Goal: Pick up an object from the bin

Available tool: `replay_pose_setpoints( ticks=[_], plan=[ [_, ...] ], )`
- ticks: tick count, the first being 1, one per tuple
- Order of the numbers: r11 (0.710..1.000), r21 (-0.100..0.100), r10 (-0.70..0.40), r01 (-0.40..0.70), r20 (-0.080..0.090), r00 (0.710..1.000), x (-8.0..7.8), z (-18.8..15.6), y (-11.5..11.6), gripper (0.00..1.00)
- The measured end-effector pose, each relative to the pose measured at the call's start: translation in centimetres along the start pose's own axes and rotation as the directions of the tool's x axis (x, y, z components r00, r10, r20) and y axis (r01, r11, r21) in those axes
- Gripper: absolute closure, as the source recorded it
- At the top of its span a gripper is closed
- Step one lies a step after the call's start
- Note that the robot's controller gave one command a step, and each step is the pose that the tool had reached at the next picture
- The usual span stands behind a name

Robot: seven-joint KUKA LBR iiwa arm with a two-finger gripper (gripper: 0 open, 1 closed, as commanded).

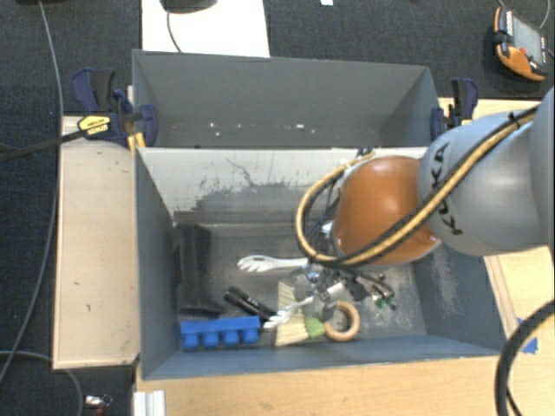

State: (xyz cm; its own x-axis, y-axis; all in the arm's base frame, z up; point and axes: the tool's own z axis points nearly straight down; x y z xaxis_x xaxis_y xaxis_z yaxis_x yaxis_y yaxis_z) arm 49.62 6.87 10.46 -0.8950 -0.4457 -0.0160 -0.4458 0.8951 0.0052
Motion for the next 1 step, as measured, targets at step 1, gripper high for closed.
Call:
replay_pose_setpoints(
  ticks=[1],
  plan=[
    [1.0,0.0,0.001,-0.001,0.0,1.0,0.0,0.0,0.0,1.0]
  ],
)
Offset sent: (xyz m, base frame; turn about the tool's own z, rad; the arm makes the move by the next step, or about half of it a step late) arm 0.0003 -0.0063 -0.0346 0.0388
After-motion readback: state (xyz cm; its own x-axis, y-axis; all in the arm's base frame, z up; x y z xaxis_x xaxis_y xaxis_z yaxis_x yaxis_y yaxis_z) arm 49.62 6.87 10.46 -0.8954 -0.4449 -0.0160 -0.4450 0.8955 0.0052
